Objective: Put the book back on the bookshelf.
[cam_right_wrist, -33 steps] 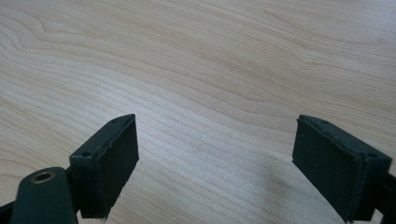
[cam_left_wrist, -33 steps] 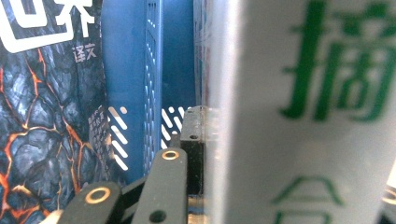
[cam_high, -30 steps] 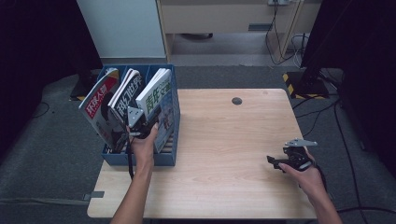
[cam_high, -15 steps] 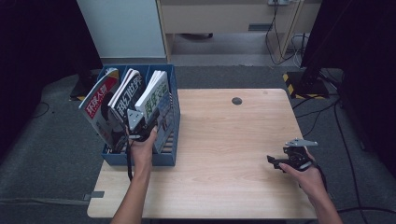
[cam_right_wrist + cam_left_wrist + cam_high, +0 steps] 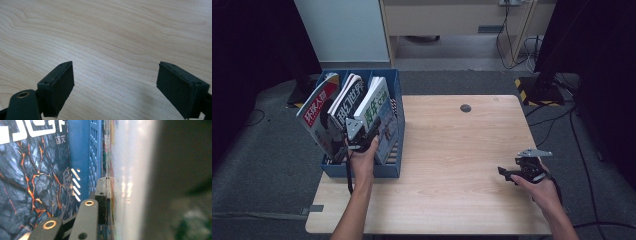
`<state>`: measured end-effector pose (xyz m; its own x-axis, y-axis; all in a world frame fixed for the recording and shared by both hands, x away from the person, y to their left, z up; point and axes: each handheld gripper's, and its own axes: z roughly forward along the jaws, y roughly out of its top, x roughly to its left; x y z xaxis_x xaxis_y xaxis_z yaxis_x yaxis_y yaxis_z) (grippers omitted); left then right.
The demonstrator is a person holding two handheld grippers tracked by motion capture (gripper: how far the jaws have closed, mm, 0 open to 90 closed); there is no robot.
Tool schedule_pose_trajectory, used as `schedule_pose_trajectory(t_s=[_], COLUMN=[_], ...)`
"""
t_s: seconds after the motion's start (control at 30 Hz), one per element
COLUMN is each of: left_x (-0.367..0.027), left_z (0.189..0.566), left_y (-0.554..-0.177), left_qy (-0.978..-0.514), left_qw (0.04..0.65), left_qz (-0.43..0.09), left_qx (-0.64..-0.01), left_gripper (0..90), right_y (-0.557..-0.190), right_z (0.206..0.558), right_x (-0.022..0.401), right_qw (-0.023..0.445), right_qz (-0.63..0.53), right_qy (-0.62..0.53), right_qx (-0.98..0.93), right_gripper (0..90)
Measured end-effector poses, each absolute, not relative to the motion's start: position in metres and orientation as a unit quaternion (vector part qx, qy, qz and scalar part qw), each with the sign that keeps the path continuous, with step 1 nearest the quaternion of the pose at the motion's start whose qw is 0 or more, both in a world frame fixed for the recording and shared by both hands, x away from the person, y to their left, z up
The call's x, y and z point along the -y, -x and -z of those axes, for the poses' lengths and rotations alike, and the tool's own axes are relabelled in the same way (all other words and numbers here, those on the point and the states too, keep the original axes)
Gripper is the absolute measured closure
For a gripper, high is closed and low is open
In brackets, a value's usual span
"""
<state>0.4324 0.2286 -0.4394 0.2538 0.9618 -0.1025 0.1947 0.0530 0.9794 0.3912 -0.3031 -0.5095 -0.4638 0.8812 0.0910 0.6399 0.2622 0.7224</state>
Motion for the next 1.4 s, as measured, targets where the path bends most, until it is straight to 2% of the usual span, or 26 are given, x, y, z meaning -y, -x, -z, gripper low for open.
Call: schedule_pose_trajectory(t_s=[1.4], left_x=[-0.2284], left_z=[0.439], left_y=[-0.4265], left_qy=[-0.586], left_qw=[0.534], left_qz=[-0.366], left_qx=[-0.487], left_gripper=[61.6], right_y=[-0.3905], right_z=[0.5091], right_x=[0.3031], right_qw=[0.165], right_qz=[-0.357], right_qy=[-0.489], right_qx=[-0.779], right_gripper=[14.4])
